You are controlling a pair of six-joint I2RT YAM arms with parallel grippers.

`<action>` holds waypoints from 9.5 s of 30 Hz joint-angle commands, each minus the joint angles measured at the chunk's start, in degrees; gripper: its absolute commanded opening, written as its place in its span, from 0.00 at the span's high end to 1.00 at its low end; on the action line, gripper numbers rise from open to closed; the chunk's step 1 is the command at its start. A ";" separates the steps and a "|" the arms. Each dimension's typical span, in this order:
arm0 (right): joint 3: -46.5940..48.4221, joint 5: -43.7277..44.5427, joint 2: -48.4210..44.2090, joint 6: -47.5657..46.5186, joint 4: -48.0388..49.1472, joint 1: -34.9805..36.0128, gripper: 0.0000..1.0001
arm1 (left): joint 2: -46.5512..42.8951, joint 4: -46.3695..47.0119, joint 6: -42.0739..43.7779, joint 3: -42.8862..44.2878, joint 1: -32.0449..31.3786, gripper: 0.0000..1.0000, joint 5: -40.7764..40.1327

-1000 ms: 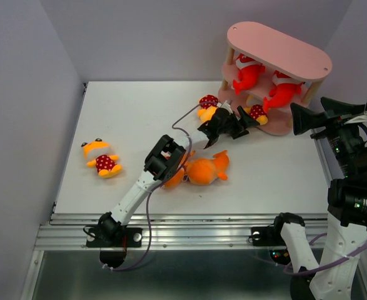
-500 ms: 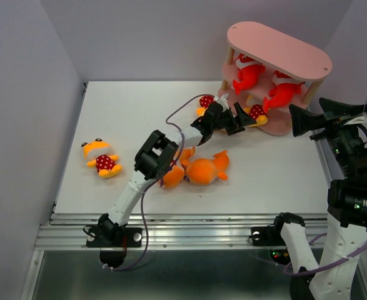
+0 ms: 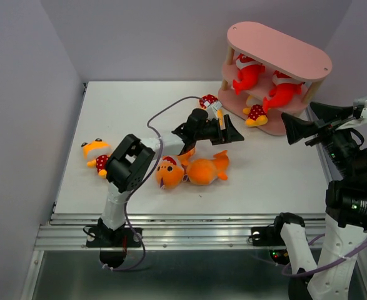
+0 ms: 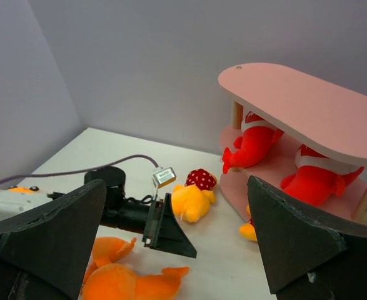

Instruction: Place and organize the stuffed toys onto the shelf

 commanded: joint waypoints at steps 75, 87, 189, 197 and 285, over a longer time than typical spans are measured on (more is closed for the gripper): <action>-19.92 -29.72 4.43 -84.44 -43.34 -0.35 0.00 | -16.54 -13.81 18.45 -5.10 14.96 1.00 7.94; -10.07 -41.94 15.41 -84.81 -36.93 1.13 0.00 | -32.10 -15.13 5.00 -18.12 13.91 1.00 27.82; 9.17 -47.20 27.90 -31.89 -28.66 28.83 0.99 | -62.35 38.12 39.72 -50.82 7.23 0.04 23.95; 8.74 -48.62 28.34 -31.45 -27.78 28.83 0.99 | -61.55 48.65 32.52 -54.77 7.14 0.07 22.72; 3.37 20.81 7.77 -19.41 -15.22 16.09 0.00 | 8.66 24.25 -14.69 3.47 22.87 1.00 19.21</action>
